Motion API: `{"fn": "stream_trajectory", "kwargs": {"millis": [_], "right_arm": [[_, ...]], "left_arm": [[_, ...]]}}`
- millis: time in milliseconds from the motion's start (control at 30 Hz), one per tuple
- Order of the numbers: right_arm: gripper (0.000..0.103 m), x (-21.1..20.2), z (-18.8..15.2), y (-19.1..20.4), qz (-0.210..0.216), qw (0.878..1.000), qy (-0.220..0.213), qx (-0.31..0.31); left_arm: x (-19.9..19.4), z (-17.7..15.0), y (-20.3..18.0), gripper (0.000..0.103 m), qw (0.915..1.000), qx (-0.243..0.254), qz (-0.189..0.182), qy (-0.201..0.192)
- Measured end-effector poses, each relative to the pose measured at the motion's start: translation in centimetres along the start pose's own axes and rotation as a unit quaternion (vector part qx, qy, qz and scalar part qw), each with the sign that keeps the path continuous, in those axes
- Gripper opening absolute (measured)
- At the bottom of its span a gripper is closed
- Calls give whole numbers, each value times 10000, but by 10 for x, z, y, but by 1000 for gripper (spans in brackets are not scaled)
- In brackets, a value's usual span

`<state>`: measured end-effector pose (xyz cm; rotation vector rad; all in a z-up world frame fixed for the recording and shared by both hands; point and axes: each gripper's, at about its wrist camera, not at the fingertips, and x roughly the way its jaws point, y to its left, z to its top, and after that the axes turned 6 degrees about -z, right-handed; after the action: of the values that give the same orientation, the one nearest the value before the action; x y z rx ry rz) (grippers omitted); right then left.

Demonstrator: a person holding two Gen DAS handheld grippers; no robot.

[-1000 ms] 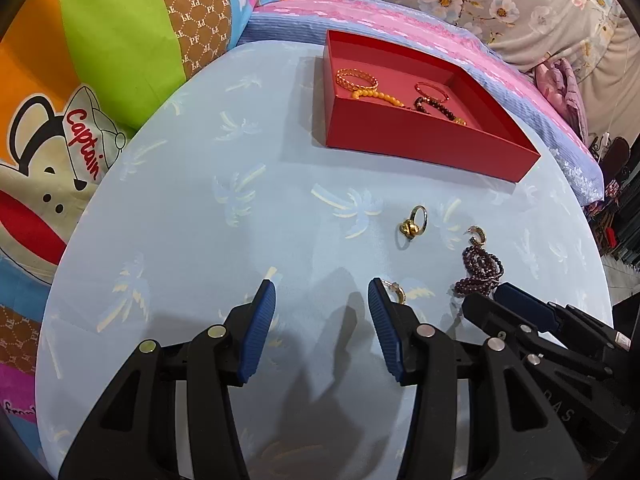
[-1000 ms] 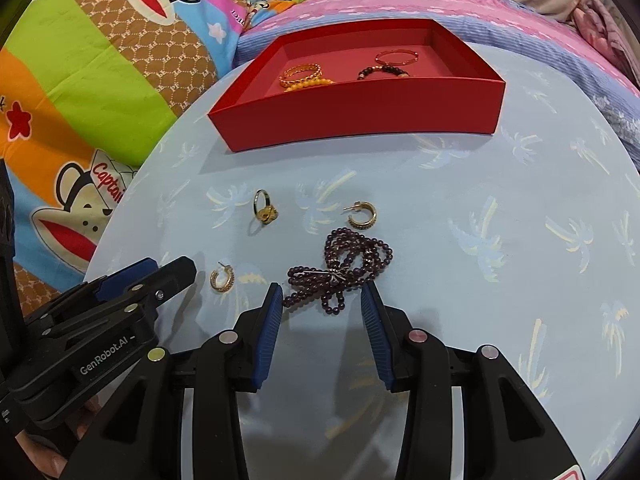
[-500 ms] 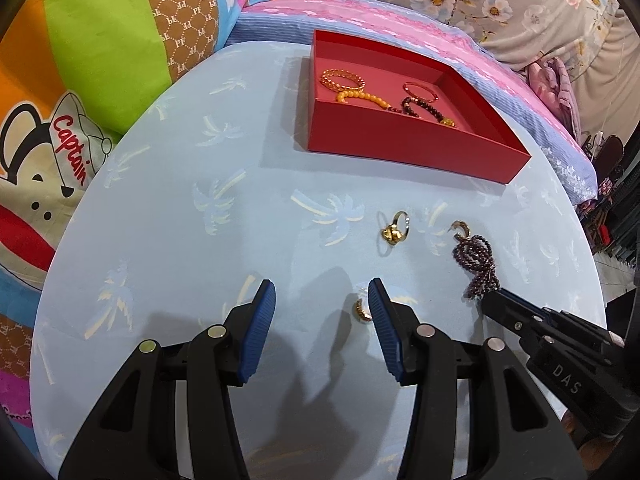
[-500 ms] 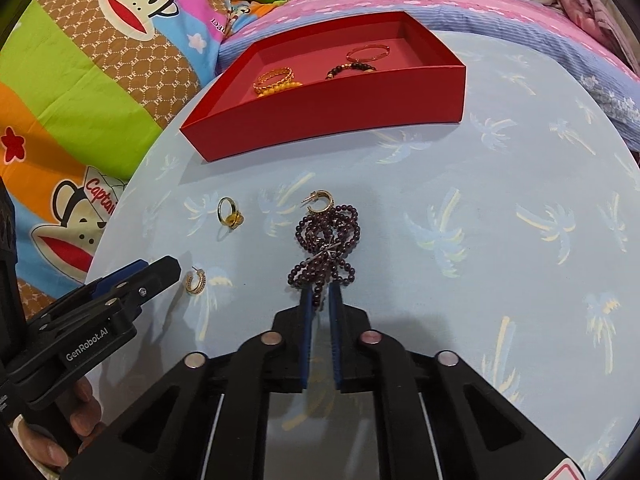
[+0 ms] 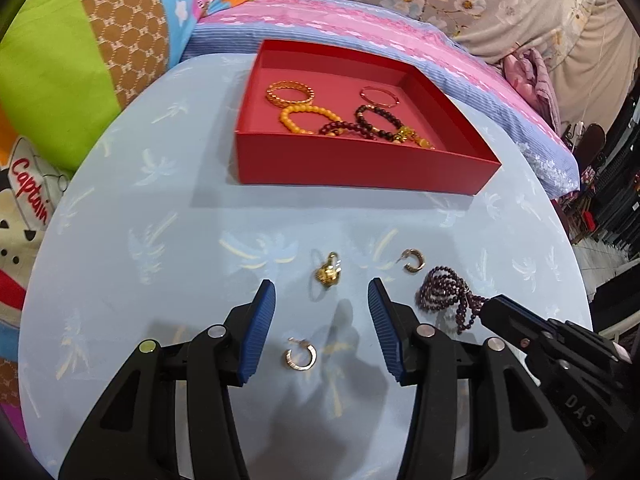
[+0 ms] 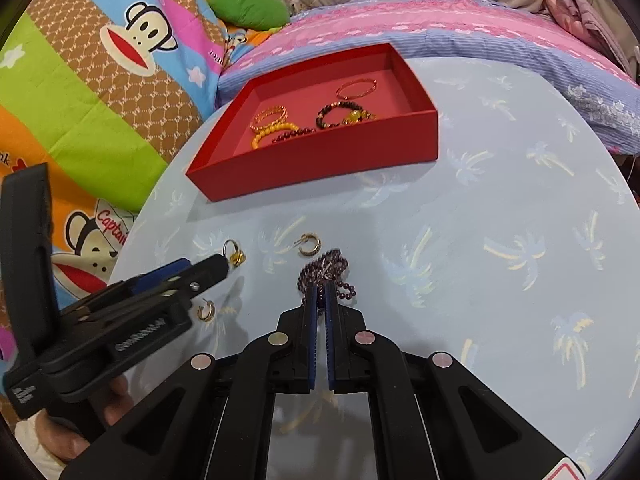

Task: Organize jewelry
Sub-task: 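Grasp the dark beaded necklace with the right tool and lift it, then carry the necklace into the red box and open the right tool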

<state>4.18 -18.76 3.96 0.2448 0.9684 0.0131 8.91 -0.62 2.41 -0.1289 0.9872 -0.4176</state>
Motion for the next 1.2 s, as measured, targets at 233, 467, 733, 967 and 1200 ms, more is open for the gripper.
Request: {"fn": "stream_trajectory", "kwargs": {"millis": [233,467,733,967,1200], "right_arm": [[4,-3,5,-8,7,10000,-39,86],[4,-8,10,-12,43,9998,-107,148],[4,-20,24,-14,35,9994,-282,183],[4,-35,45,-23,7,9980,-575,275],[4,-46,74,-29,61,9963,-804,293]], "left_arm": [[19,7,-5,28,9998,37,-65,158],[24,11,0,3,9996,-24,-196,205],[9,18,1,3,9996,-62,-266,66],[-12,33,1,3,9993,-26,-342,-159],[-31,61,5,3,9983,-20,-427,-390]]}}
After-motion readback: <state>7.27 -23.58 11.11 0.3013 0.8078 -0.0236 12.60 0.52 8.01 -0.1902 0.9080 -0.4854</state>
